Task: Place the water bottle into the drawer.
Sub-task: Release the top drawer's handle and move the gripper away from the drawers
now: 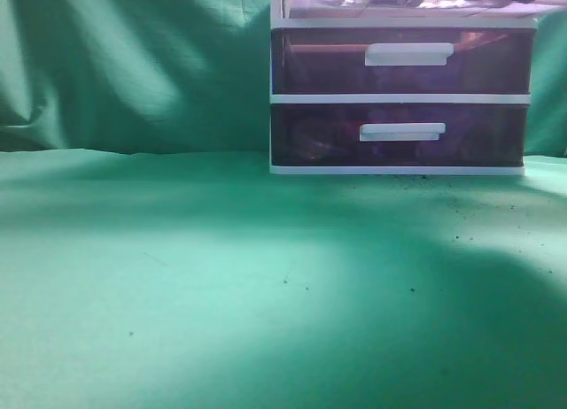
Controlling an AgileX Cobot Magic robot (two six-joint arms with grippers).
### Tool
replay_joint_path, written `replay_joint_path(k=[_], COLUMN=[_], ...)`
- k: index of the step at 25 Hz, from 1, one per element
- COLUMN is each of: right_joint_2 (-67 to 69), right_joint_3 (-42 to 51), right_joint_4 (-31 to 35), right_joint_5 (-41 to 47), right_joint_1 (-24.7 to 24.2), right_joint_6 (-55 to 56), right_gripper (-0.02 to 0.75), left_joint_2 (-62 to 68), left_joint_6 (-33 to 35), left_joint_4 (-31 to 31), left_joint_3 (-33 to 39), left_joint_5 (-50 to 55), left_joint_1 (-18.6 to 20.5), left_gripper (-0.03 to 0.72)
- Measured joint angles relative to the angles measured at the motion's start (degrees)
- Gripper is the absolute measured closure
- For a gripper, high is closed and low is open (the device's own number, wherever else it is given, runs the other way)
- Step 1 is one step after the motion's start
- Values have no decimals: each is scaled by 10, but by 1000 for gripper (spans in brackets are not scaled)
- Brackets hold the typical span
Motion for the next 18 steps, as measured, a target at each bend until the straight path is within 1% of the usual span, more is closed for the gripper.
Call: replay_joint_path(k=[4, 8, 11, 18], right_joint_2=[61, 124, 155, 168], right_joint_3=[-84, -165, -203, -222], right_joint_4=[0, 0, -1, -14], right_joint_5=[22, 31, 31, 32], right_joint_1=[0, 0, 0, -1], right_joint_6=[-5, -5, -6, 4], right_gripper=[648, 648, 648, 648], left_joint_2=[-112, -191, -227, -250], left_joint_6=[-10, -12, -12, -12], left_joint_4=[-42, -96, -121, -126], left_joint_3=[159, 268, 309, 321], left_joint_5=[-66, -81, -83, -87], left_joint_1=[0, 0, 0, 0], left_gripper=[688, 688, 688, 688])
